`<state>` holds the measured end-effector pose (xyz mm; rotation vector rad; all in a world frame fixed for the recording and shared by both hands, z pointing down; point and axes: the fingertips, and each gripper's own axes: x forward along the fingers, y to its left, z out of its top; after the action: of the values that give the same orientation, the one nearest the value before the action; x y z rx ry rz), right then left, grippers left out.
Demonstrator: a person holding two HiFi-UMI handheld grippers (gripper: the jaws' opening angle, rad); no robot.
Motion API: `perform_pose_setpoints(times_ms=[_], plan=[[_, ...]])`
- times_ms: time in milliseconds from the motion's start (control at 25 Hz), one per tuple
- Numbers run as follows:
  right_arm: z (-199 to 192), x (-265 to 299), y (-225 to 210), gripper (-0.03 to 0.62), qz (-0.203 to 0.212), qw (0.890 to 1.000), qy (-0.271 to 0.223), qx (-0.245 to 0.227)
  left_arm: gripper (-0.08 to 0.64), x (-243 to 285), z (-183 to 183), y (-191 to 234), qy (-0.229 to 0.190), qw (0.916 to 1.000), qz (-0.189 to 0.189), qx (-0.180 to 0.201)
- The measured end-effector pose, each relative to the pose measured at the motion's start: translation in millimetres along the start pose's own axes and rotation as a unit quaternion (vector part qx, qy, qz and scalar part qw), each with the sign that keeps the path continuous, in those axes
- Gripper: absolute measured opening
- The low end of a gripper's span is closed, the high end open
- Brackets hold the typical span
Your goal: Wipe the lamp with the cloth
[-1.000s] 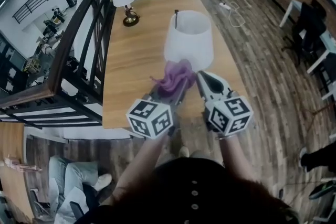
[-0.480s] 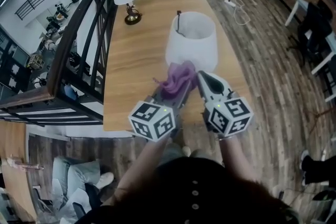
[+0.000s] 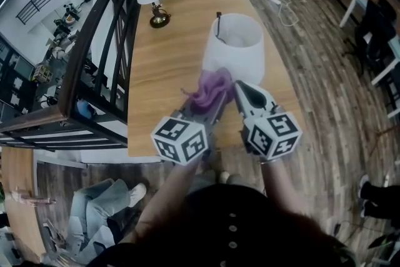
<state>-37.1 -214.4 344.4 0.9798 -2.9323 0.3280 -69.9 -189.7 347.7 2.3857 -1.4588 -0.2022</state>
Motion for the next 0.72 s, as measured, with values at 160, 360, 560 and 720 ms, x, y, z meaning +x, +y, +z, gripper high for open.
perform_pose_setpoints(times_ms=[160,360,560,720], plan=[[8.1,8.9,4.5,0.012,-0.002,1.0,-0.004,-0.004,0.061,-2.6,12.0,8.3,-0.005,1.0,0.001,0.004],[17.1,19.5,11.1,0.012,0.004,1.0,-0.011,-0.013,0.061,-4.4,29.3,19.8,-0.018,0.9998,0.003,0.012],[29.8,34.3,11.4,0.012,0.008,1.0,-0.02,-0.02,0.061,0.3,53.0,32.4,-0.032,0.9991,0.005,0.028],[36.0,42.8,12.5,0.012,0.017,0.999,-0.028,-0.023,0.061,3.8,65.6,41.2,-0.041,0.9984,0.007,0.037]])
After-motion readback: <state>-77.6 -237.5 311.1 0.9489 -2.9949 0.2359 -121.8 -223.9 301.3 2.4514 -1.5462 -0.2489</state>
